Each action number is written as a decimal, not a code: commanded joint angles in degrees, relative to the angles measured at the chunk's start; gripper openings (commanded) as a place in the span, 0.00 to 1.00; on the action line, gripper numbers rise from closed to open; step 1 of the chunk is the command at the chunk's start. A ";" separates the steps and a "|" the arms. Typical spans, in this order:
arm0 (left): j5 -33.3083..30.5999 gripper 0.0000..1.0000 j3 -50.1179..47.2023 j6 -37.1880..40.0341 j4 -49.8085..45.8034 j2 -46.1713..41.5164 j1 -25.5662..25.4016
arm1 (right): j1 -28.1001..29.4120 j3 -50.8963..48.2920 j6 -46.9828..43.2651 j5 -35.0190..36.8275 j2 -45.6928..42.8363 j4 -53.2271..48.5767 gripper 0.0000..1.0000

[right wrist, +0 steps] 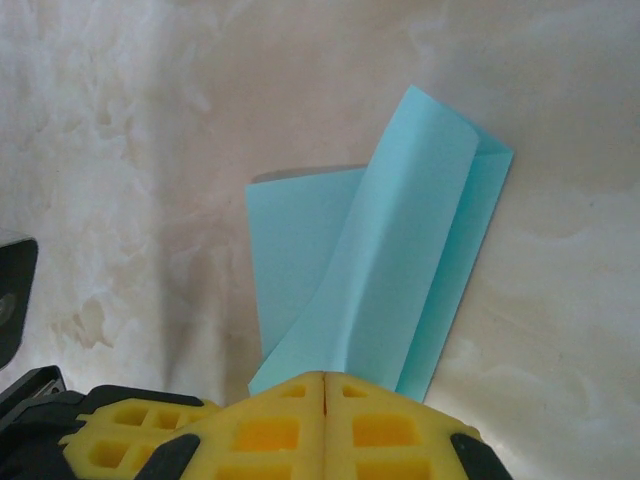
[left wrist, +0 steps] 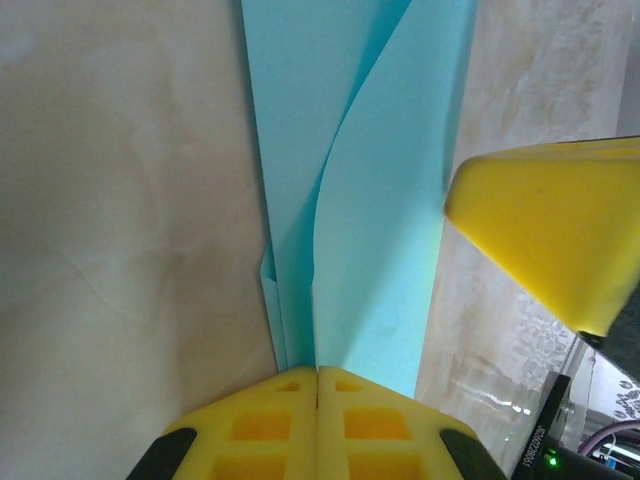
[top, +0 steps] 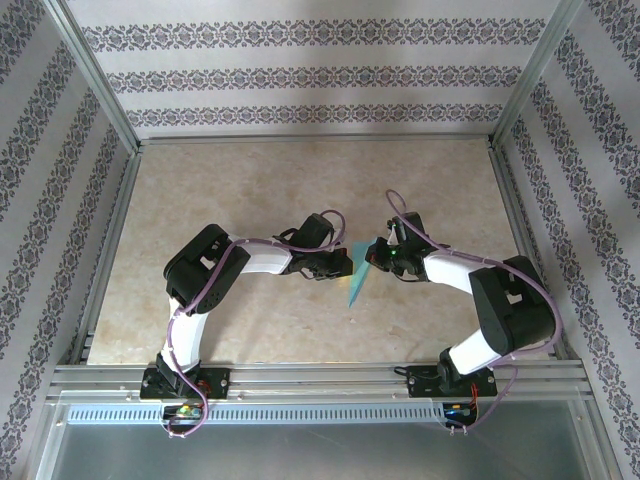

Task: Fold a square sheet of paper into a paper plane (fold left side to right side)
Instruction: Fold the wing for the fifth time at the center of the table.

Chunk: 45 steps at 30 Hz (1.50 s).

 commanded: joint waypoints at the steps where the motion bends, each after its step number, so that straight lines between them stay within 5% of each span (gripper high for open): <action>1: -7.95 0.00 -0.89 1.44 -7.97 1.62 0.83 | -0.34 1.02 -1.45 -0.39 0.98 1.17 0.05; 25: -6.84 0.00 -3.07 -0.20 -4.22 0.15 1.67 | -0.19 -2.81 -1.63 0.77 5.45 0.84 0.00; 35: -7.18 0.22 -2.63 2.65 -7.80 -10.12 3.09 | 1.12 -4.74 -2.59 2.08 4.93 1.61 0.00; 45: 4.57 0.06 0.45 0.94 -12.63 -12.79 1.27 | 2.52 -3.84 -3.48 2.41 4.50 1.57 0.00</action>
